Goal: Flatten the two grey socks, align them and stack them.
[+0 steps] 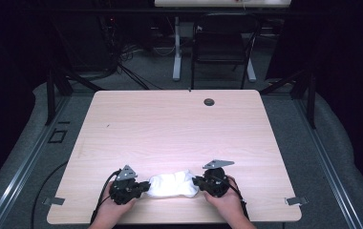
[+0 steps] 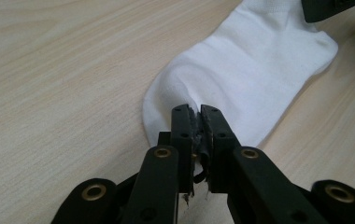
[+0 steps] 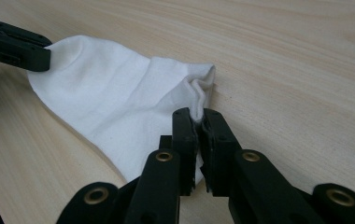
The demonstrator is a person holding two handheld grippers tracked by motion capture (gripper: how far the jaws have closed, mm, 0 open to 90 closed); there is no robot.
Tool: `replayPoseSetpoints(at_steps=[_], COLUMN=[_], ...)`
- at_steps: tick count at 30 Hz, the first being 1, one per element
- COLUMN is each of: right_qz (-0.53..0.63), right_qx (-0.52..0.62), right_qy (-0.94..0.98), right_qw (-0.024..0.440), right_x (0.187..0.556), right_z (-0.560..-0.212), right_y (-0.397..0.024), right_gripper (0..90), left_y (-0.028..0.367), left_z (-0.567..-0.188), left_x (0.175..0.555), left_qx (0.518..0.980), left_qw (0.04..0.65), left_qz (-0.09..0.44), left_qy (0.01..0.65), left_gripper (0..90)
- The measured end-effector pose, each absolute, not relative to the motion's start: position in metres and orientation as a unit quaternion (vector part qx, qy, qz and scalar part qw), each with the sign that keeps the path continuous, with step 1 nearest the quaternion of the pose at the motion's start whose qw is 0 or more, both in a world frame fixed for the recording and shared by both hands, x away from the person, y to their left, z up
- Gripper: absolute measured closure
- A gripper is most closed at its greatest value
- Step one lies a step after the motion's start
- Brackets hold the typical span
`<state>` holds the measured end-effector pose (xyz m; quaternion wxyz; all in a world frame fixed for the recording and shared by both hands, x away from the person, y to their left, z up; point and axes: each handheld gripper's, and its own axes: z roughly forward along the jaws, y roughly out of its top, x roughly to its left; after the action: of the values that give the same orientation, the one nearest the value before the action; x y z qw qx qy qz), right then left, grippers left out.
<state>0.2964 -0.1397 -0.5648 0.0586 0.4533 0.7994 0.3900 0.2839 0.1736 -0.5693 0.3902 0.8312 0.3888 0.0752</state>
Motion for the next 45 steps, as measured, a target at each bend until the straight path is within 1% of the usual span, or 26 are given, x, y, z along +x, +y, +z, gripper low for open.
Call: replayPoseSetpoints(at_steps=[5, 8, 11, 14, 15, 17, 20, 23, 27, 29, 35, 45], right_qz=[0.398, 0.397, 0.394, 0.405, 0.408, 0.416, 0.427, 0.434, 0.424, 0.413, 0.396, 0.385], right_qx=[0.446, 0.445, 0.445, 0.439, 0.437, 0.428, 0.412, 0.397, 0.385, 0.381, 0.382, 0.385], right_qy=[0.799, 0.8, 0.802, 0.798, 0.797, 0.797, 0.798, 0.802, 0.814, 0.822, 0.83, 0.833], right_qw=[0.064, 0.063, 0.062, 0.076, 0.088, 0.097, 0.106, 0.101, 0.093, 0.096, 0.096, 0.1], right_x=[0.296, 0.297, 0.297, 0.296, 0.295, 0.293, 0.289, 0.287, 0.288, 0.289, 0.292, 0.293], right_z=[-0.563, -0.564, -0.565, -0.562, -0.56, -0.556, -0.55, -0.549, -0.556, -0.559, -0.567, -0.575], right_y=[-0.139, -0.136, -0.136, -0.137, -0.137, -0.137, -0.136, -0.13, -0.121, -0.118, -0.119, -0.118], right_gripper=[84.7, 82.9, 77.8, 71.6, 70.2, 68.7, 68.2, 68.0, 65.6, 64.5, 61.0, 60.1], left_y=[0.174, 0.174, 0.175, 0.175, 0.175, 0.175, 0.172, 0.168, 0.164, 0.162, 0.16, 0.159], left_z=[-0.57, -0.57, -0.566, -0.562, -0.56, -0.558, -0.557, -0.559, -0.564, -0.567, -0.573, -0.577], left_x=[0.285, 0.286, 0.285, 0.284, 0.284, 0.283, 0.282, 0.281, 0.282, 0.282, 0.283, 0.282], left_qx=[0.828, 0.826, 0.823, 0.818, 0.817, 0.816, 0.818, 0.82, 0.828, 0.831, 0.84, 0.848], left_qw=[0.393, 0.394, 0.401, 0.411, 0.415, 0.421, 0.423, 0.422, 0.415, 0.412, 0.398, 0.388], left_qz=[0.079, 0.08, 0.088, 0.096, 0.098, 0.096, 0.094, 0.092, 0.086, 0.086, 0.083, 0.091], left_qy=[0.392, 0.394, 0.392, 0.39, 0.388, 0.385, 0.378, 0.376, 0.367, 0.364, 0.36, 0.35], left_gripper=[82.5, 78.9, 75.0, 70.8, 69.4, 68.0, 66.3, 64.7, 62.3, 60.6, 56.4, 55.6])
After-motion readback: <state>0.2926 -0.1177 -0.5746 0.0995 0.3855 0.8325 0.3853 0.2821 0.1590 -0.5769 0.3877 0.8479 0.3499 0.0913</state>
